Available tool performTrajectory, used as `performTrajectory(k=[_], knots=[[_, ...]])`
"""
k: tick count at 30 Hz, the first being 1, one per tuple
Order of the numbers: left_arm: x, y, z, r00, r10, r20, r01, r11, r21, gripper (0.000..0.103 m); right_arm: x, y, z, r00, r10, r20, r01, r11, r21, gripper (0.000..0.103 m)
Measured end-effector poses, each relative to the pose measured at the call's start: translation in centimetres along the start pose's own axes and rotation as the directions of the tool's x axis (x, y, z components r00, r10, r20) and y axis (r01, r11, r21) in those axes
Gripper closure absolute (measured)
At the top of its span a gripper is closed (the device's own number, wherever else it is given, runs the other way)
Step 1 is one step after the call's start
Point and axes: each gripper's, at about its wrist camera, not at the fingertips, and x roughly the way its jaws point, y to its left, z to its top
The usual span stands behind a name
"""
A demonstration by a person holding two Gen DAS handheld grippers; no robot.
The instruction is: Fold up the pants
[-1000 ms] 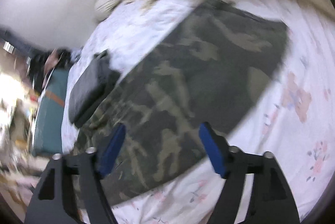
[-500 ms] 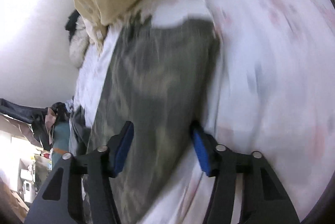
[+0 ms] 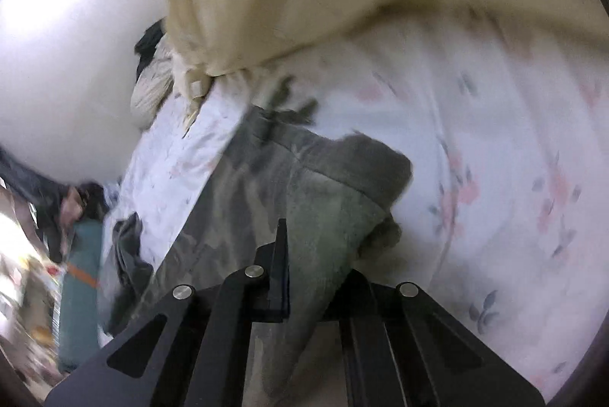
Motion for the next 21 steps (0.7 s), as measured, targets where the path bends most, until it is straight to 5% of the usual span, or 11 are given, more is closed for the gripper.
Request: performTrajectory(k=[6,15,21], knots=[[-3.6,0.1,1.6,0.996,-0.079,-0.029,0.079,0.997,-0.009,0.088,-4.3,3.5,1.1,0.999,-0.041,-0.003,0.041,0.992,-0.116,0.1],[-9.4,3.3,2.0,0.982,-0.151,-0.115,0.153,0.988,0.002,0.089,-11.3,0.0,-1.1,0.986,-0.155,-0.053,0.155,0.988,-0.014,0.1],[-12.4,7.2,-0.8,0.961,-0.136,-0.24,0.15,0.988,0.04,0.088,-15.9,-4.7,-4.0,0.93,-0.316,-0.189,0.331,0.942,0.056,0.101]])
